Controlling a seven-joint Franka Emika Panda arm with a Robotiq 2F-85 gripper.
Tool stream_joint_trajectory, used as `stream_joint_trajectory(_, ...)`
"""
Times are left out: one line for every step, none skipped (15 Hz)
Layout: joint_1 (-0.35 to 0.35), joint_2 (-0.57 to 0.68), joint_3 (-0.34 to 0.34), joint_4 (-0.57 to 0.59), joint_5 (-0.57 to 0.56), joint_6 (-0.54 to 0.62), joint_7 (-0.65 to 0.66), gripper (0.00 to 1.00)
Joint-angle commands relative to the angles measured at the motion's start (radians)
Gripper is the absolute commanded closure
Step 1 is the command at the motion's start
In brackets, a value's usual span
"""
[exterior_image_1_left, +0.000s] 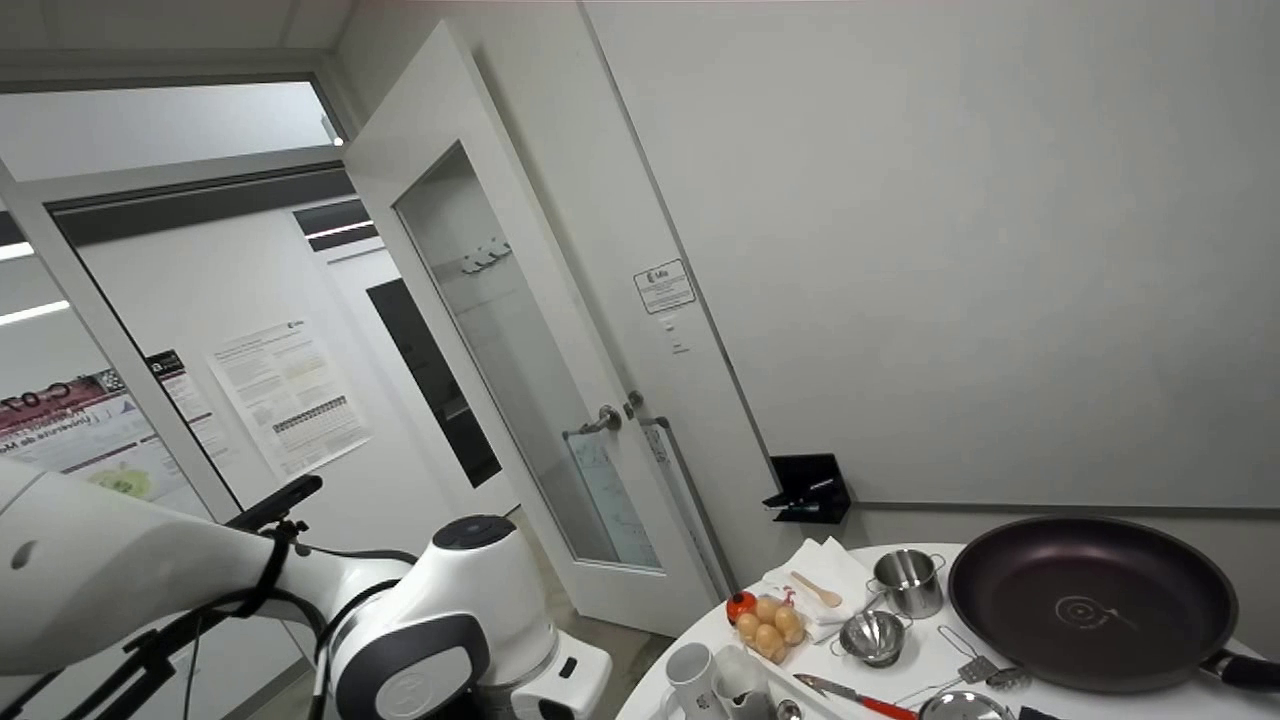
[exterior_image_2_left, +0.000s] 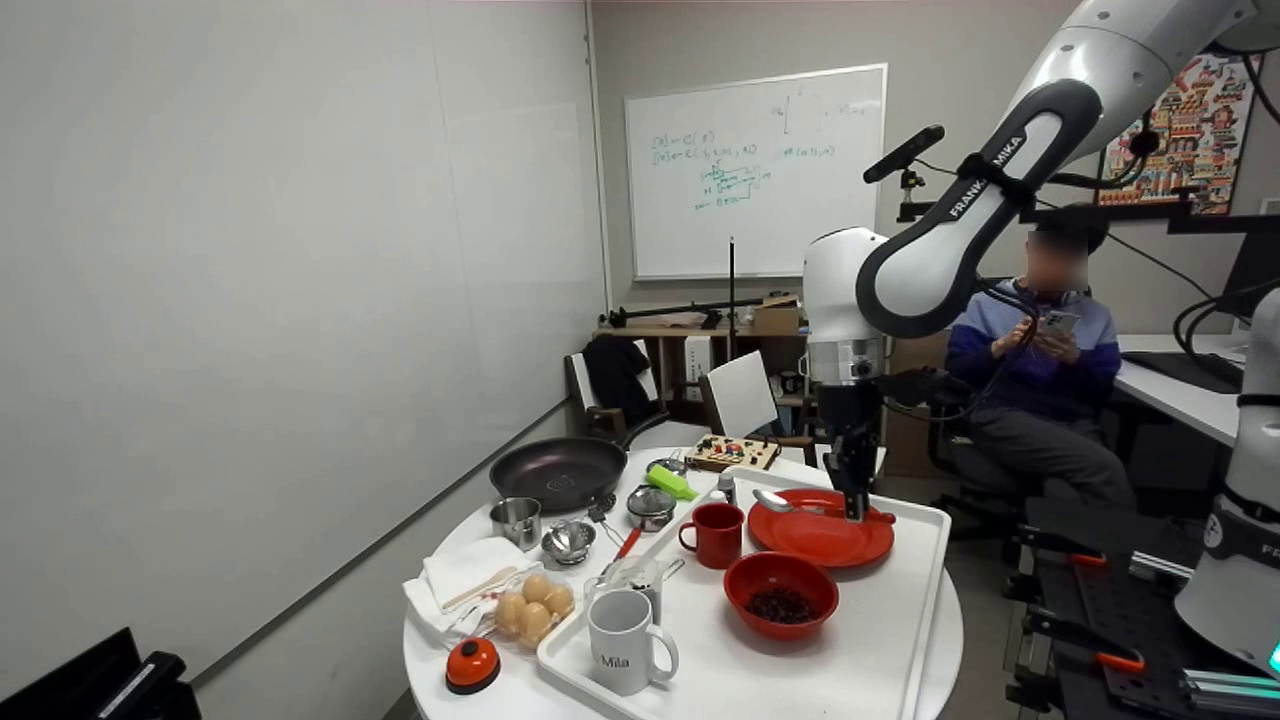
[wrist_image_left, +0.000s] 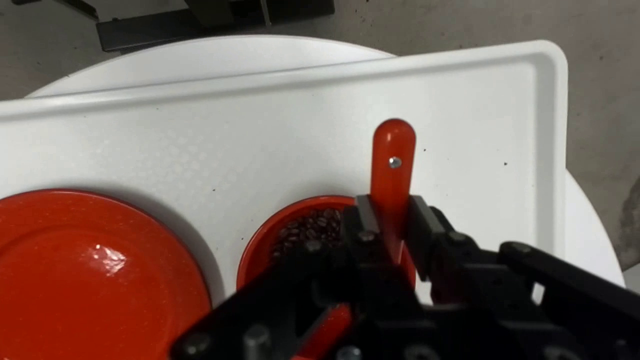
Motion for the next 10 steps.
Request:
stream_joint_trajectory(0.125,0.023,-0.106,0.032,-0.006,-0.074,-0.057,0.93)
stream_joint_trajectory(0.146,0.035,-0.122,0.037,-0.006,-0.082,-0.066,0.93)
stream_joint_trajectory(0.163,0.051,-0.135,0.041,-0.009,-0.084,-0.068,0.93)
stream_joint_trajectory(0.176,0.07,-0.146,0.047,-0.011,-0.085,-0.069,0.93)
stream_joint_trajectory(0.187,0.086,-0.156,0.053,-0.008,-0.089,-0.076,0.93)
stream_joint_trajectory(0.196,0.104,-0.164,0.062,-0.004,-0.096,-0.082,0.93)
stream_joint_trajectory(0.202,0.118,-0.17,0.07,-0.003,-0.102,-0.086,0.93)
stream_joint_trajectory(0.206,0.134,-0.177,0.08,-0.004,-0.111,-0.09,0.93)
stream_joint_trajectory(0.208,0.147,-0.183,0.09,-0.005,-0.119,-0.093,0.93)
stream_joint_trajectory(0.209,0.16,-0.189,0.1,-0.005,-0.127,-0.096,0.93)
